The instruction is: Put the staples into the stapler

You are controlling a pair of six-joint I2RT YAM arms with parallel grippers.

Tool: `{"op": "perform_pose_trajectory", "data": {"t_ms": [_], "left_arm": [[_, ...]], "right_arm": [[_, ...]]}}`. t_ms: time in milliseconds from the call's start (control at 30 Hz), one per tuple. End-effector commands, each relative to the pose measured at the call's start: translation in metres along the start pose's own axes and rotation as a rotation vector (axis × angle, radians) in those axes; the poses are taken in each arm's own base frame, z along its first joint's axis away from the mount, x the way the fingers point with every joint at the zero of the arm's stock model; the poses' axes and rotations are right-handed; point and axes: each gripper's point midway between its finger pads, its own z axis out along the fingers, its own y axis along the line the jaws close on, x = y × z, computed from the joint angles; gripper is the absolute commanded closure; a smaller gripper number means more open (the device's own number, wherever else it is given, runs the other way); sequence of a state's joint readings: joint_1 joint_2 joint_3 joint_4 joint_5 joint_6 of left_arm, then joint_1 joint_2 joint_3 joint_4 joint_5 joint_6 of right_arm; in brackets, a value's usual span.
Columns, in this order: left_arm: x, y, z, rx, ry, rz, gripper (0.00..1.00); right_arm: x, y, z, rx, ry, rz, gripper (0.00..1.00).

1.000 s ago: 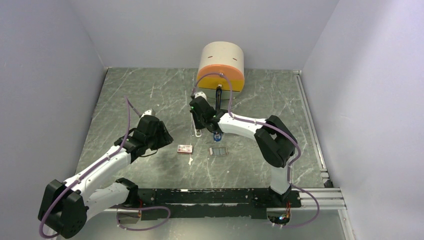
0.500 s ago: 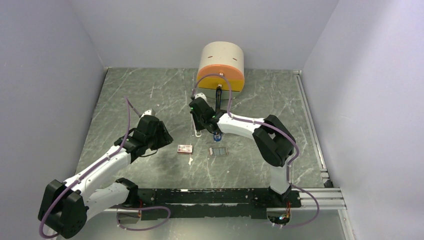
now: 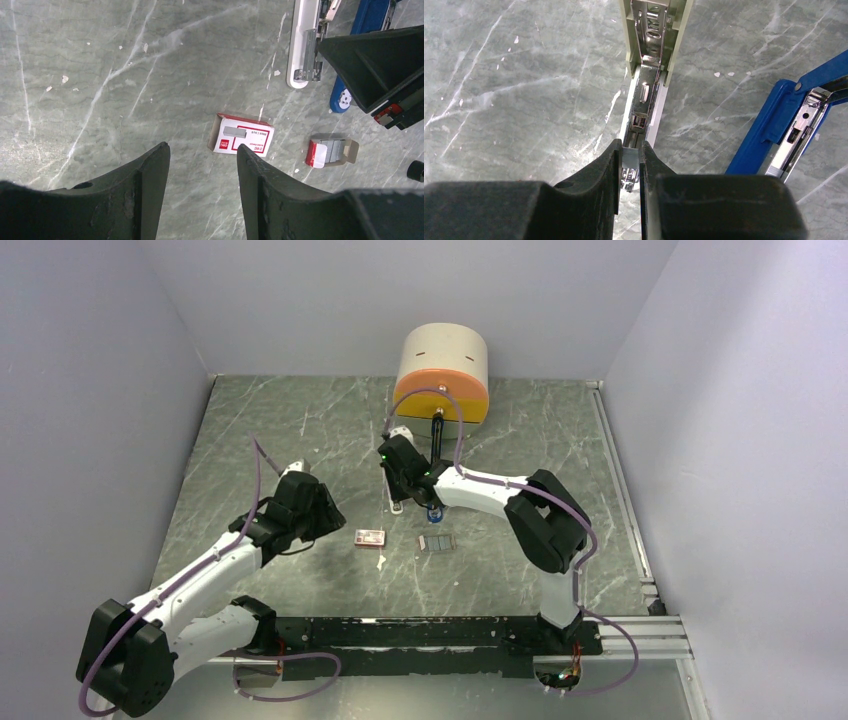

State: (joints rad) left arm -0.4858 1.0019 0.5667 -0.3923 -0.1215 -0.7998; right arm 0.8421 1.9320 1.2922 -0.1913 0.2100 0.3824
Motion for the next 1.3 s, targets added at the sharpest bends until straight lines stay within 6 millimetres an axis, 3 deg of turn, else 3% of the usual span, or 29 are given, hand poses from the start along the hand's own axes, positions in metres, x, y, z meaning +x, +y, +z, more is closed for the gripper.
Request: {"op": "perform_pose_trajectory", "data": {"t_ms": [0,433,833,1267], "left_arm": [[-0.004,-0.002,-0.001,0.023,-0.016,-0.001,0.43],[-0.003,-0.001,-0.002,0.023,-0.020,-0.003,0.43],[-0.003,0.000,-0.003,0.022,-0.020,-0.002,0.43],[-0.002,0.002,-0.003,0.019,-0.020,-0.005,0.43]], "right_arm": [[0.002,0.002,0.004,0.013,0.008,0.006,0.82],[-0.011,0.006,-0.006,0.015,-0.033,0.009,0.82],[0.007,0.003,-0.001,0.038,0.001,0.000,0.82],[0.014,-0.002,0.002,0.072,0.017,0.013,0.82]]}}
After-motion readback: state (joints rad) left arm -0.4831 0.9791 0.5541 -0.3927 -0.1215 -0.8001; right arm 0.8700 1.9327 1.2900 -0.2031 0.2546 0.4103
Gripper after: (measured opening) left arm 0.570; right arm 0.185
